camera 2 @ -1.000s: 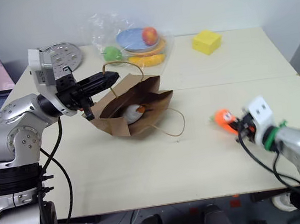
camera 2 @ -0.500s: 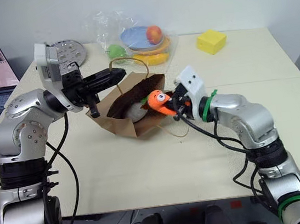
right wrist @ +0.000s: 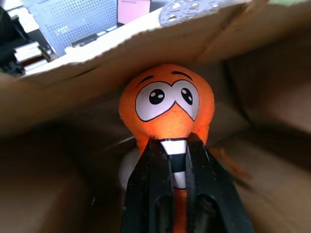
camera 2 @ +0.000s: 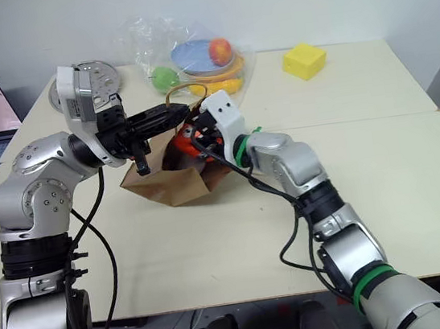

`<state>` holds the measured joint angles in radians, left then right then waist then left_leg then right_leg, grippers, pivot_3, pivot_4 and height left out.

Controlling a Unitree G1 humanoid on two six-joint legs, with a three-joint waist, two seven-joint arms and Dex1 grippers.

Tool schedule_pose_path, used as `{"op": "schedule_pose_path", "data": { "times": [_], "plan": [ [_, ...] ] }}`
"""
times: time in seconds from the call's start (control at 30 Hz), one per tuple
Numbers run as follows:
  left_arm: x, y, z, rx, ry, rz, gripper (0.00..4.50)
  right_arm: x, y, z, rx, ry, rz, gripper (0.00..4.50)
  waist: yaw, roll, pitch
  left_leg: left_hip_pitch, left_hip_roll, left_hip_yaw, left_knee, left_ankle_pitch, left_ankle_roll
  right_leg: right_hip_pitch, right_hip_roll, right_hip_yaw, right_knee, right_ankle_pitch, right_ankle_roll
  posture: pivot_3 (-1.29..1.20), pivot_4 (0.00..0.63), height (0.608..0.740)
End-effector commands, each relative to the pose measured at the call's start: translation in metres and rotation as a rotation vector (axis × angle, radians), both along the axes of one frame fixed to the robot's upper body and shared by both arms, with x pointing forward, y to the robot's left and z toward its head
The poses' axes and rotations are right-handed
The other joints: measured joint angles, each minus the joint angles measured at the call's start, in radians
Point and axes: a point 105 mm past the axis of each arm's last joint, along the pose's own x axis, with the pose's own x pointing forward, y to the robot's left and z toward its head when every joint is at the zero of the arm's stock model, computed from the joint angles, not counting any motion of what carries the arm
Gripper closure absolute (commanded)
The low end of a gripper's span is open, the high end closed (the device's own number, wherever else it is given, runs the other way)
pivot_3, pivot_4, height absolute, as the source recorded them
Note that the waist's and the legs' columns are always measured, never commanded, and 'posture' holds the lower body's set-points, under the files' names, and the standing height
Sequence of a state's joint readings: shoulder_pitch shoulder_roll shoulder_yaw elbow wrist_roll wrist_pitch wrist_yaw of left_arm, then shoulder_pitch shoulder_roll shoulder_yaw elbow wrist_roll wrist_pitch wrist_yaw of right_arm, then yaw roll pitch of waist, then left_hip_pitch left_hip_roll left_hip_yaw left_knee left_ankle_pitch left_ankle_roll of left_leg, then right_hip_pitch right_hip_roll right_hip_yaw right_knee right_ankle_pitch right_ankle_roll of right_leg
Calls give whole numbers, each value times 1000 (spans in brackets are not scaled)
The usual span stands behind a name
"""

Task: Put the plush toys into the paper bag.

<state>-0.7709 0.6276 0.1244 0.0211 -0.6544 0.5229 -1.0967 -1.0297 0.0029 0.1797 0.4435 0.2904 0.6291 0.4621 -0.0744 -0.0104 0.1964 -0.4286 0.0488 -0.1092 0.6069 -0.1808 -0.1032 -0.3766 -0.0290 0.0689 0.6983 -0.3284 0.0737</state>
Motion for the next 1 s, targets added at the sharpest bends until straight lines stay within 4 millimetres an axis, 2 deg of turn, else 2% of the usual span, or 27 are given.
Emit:
{"op": "schedule_pose_path", "data": {
  "times": [0.03,0.3,0.4,0.6,0.7,0.73,0.9,1.0],
  "plan": [
    [-8,-1,14,-13,-54,-20,4500,5,11,15,35,-67,32,4474,0,0,0,0,0,0,0,0,0,0,0,0,0,0,0,0,150,740],
    [-9,0,15,-15,-57,-12,4500,5,14,17,66,-58,99,4474,-1,0,0,0,0,0,0,0,0,0,0,0,0,0,0,0,150,740],
    [-7,2,14,-13,-58,0,4500,-3,11,21,111,-21,168,3621,-2,0,0,0,0,0,0,0,0,0,0,0,0,0,0,0,150,740],
    [-5,3,13,-12,-56,5,4500,-18,3,19,89,-3,260,1460,-3,0,0,0,0,0,0,0,0,0,0,0,0,0,0,0,150,740],
    [-4,4,13,-11,-54,9,4500,-14,-13,18,70,-16,216,308,-3,0,0,0,0,0,0,0,0,0,0,0,0,0,0,0,150,740],
    [-4,5,13,-11,-55,10,4500,-14,-17,19,69,-16,208,44,-3,0,0,0,0,0,0,0,0,0,0,0,0,0,0,0,150,740],
    [-3,6,15,-9,-57,12,4500,-10,-42,24,71,-33,135,44,-5,0,0,0,0,0,0,0,0,0,0,0,0,0,0,0,150,740],
    [-3,6,15,-6,-57,12,4500,-12,-78,37,79,-66,59,44,-1,0,0,0,0,0,0,0,0,0,0,0,0,0,0,0,150,740]
  ]
}}
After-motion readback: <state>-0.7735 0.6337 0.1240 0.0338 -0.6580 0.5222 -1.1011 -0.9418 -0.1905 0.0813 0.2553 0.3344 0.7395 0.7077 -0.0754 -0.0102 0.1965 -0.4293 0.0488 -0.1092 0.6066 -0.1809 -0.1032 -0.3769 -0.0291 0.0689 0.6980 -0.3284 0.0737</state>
